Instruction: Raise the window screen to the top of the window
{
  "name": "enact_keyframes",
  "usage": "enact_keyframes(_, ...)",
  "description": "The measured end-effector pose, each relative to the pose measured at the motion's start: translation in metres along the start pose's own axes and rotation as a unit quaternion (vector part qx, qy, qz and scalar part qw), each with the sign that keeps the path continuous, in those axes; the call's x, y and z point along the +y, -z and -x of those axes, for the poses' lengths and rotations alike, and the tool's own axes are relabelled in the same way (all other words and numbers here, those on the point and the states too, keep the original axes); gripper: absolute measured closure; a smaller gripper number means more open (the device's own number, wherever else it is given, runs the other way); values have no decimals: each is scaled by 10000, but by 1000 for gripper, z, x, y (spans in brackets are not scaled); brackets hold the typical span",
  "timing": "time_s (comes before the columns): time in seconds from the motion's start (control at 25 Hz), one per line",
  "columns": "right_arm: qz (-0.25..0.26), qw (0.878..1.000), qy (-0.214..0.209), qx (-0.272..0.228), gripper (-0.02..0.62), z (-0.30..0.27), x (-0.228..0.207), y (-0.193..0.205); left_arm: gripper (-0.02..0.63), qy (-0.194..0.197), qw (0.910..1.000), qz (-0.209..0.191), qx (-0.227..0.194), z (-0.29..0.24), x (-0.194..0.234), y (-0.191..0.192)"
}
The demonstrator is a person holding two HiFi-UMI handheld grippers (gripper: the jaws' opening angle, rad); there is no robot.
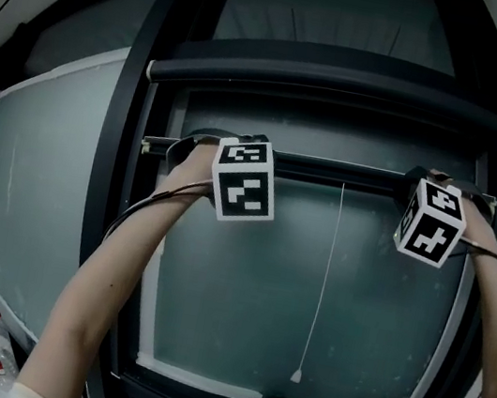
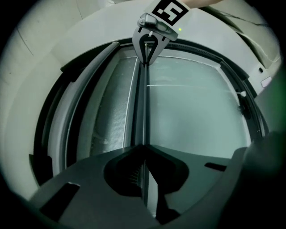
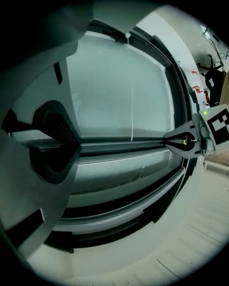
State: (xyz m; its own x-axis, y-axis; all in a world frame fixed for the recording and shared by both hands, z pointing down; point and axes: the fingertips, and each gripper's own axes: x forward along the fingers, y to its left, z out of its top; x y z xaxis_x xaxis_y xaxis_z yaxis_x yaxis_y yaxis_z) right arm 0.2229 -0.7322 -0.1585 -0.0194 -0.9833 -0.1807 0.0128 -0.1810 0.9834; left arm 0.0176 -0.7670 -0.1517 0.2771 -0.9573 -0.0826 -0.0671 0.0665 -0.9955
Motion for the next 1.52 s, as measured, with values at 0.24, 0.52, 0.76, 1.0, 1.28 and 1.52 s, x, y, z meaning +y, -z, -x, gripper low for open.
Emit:
enact_keyframes(0.24, 34, 9984, 515, 238, 575, -12, -66, -3, 586, -633, 9979, -124, 0, -6, 67, -2)
enact_keyframes(0.52, 7, 9932, 1104, 361, 575, -21, -129, -3, 586, -1312, 9910, -135, 207, -10, 131, -6)
enact_keyframes(0.76, -103, 9925, 1136, 442, 575, -24, -141, -4, 586, -1175, 9924, -221, 296, -12, 143, -7)
enact_keyframes(1.0, -1334, 9783, 1585, -42, 555, -13, -143, 1, 574, -1752, 9773, 956, -709, -1, 145, -7)
enact_keyframes(1.28, -4404, 8469, 2030, -2183, 554, 43, -109, 4, 569, -2016, 8514, 4083, -2603, 34, 66, -15)
enact_keyframes(1.52, -6018, 7250, 1499, -2995, 562, 79, 31, 6, 586, -1552, 7906, 5393, -2450, 45, -125, -5)
